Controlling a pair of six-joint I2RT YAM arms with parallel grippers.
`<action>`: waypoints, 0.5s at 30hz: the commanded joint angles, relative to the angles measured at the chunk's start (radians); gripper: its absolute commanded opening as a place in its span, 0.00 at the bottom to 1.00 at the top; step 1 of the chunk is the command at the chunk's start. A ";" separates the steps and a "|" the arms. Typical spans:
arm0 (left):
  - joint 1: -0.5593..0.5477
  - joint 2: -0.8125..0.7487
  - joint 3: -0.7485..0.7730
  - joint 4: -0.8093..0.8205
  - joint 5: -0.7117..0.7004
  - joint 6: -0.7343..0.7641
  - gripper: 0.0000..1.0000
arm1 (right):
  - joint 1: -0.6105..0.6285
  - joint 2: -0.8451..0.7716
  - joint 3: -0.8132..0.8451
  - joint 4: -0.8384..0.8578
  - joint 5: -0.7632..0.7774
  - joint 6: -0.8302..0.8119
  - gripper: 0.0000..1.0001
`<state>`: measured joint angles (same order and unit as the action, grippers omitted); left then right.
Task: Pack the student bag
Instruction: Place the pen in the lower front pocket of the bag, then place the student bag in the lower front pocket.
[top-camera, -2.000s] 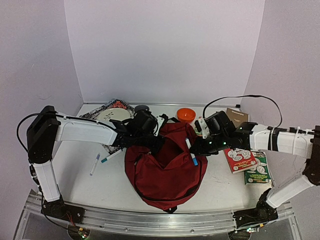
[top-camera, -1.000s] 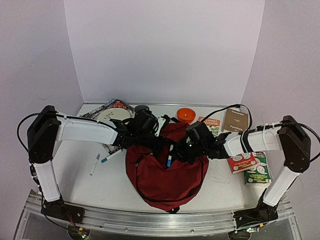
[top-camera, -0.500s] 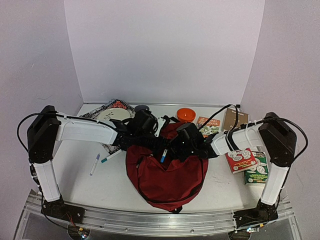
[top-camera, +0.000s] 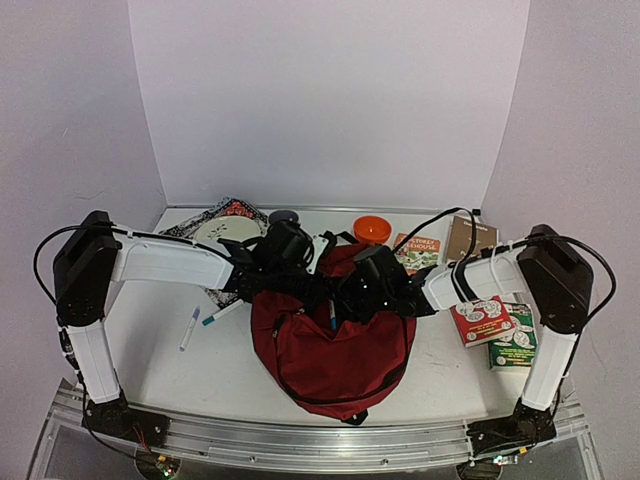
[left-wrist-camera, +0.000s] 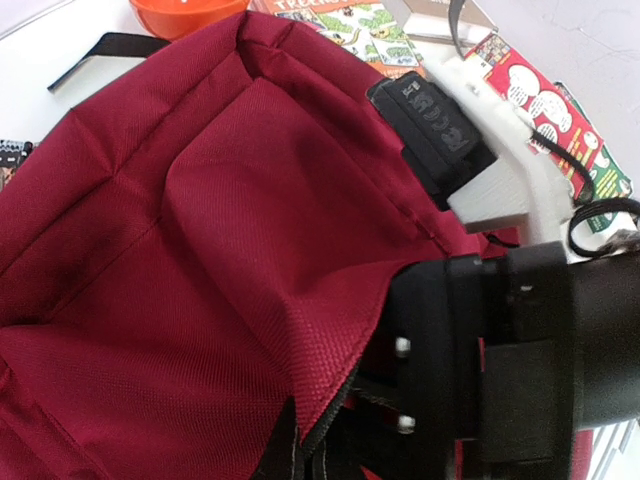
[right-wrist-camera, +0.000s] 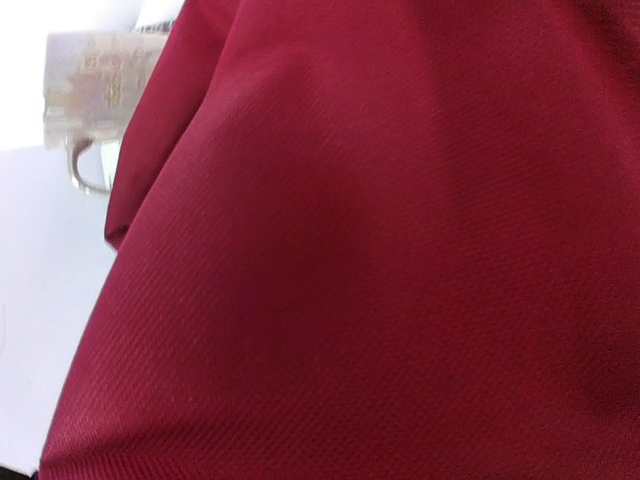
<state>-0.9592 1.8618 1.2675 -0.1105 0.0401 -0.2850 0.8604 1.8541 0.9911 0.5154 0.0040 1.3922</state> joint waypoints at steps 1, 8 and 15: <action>0.004 -0.050 -0.010 0.023 -0.016 0.020 0.00 | 0.000 -0.092 -0.028 -0.030 -0.080 -0.165 0.39; 0.008 -0.057 -0.021 0.022 -0.031 0.026 0.06 | 0.001 -0.196 -0.012 -0.222 -0.097 -0.416 0.48; 0.008 -0.086 -0.041 0.022 -0.031 0.020 0.20 | 0.001 -0.310 -0.001 -0.417 -0.039 -0.694 0.62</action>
<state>-0.9543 1.8472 1.2359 -0.1066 0.0228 -0.2672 0.8593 1.6216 0.9672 0.2571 -0.0737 0.9227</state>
